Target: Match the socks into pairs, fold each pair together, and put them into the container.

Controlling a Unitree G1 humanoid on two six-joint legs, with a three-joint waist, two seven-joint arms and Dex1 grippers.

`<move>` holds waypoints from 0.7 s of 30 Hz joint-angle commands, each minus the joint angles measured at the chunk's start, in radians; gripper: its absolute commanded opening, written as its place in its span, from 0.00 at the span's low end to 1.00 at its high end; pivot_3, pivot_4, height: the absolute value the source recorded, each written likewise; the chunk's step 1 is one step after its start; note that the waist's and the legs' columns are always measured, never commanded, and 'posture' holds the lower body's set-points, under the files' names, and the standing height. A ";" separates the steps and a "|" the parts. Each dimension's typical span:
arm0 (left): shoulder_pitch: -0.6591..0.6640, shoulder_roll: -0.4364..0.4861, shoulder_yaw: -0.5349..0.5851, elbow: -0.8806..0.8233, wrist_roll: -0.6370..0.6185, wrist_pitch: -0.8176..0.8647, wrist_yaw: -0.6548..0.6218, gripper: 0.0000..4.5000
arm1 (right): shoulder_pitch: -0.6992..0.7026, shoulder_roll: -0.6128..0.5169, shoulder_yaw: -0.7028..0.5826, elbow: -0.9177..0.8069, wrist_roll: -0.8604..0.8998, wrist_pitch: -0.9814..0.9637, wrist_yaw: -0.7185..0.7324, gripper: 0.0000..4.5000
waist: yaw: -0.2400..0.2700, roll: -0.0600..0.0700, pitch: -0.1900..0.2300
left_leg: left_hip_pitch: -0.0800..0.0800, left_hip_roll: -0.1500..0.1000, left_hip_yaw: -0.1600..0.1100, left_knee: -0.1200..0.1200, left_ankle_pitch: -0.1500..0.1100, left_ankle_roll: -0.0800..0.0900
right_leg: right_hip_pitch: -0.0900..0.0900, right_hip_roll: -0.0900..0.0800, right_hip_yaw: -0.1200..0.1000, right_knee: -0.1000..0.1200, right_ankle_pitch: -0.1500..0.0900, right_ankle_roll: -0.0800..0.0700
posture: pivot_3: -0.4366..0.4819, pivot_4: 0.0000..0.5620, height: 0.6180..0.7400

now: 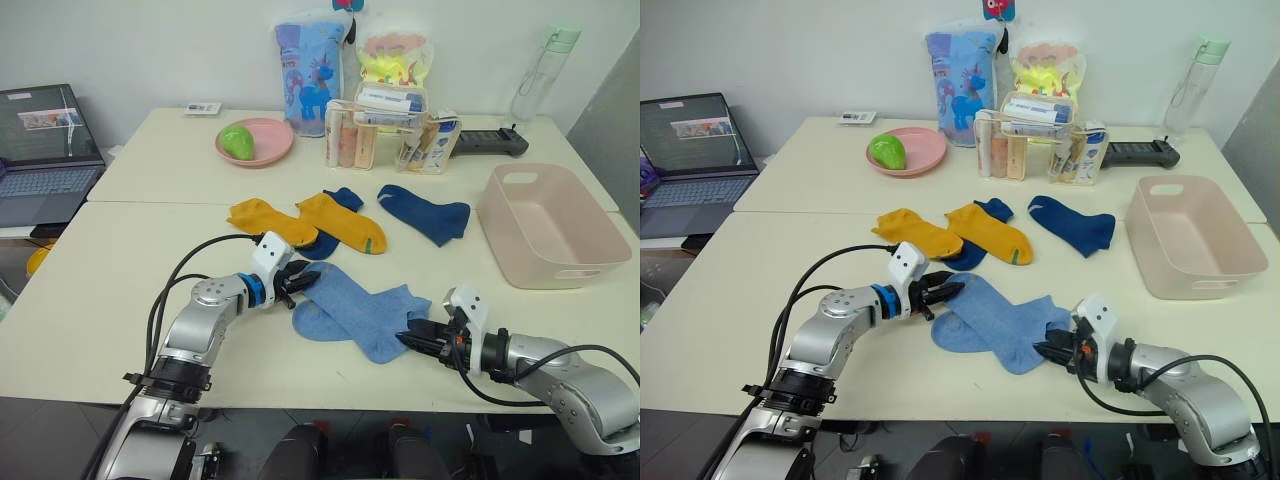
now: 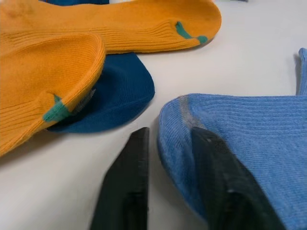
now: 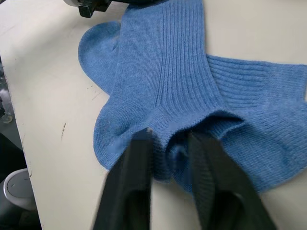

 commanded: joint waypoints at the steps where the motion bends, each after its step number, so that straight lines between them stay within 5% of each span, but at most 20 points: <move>1: -0.004 -0.003 0.009 -0.022 -0.006 -0.011 -0.007 0.01 | -0.001 -0.012 -0.011 -0.008 0.009 -0.022 0.011 0.00 | 0.000 0.000 0.000 | 0.000 0.000 0.000 0.000 0.000 0.000 | 0.000 0.000 0.000 0.000 0.000 0.000 | 0.48 0.27 1.00; 21: 0.165 0.025 0.120 -0.281 -0.135 0.138 0.025 0.01 | -0.109 -0.111 -0.002 0.091 -0.025 -0.066 0.089 0.00 | -0.005 0.000 0.000 | 0.000 0.000 0.000 0.000 0.000 0.000 | 0.000 0.000 0.000 0.000 0.000 0.000 | 0.48 0.27 1.00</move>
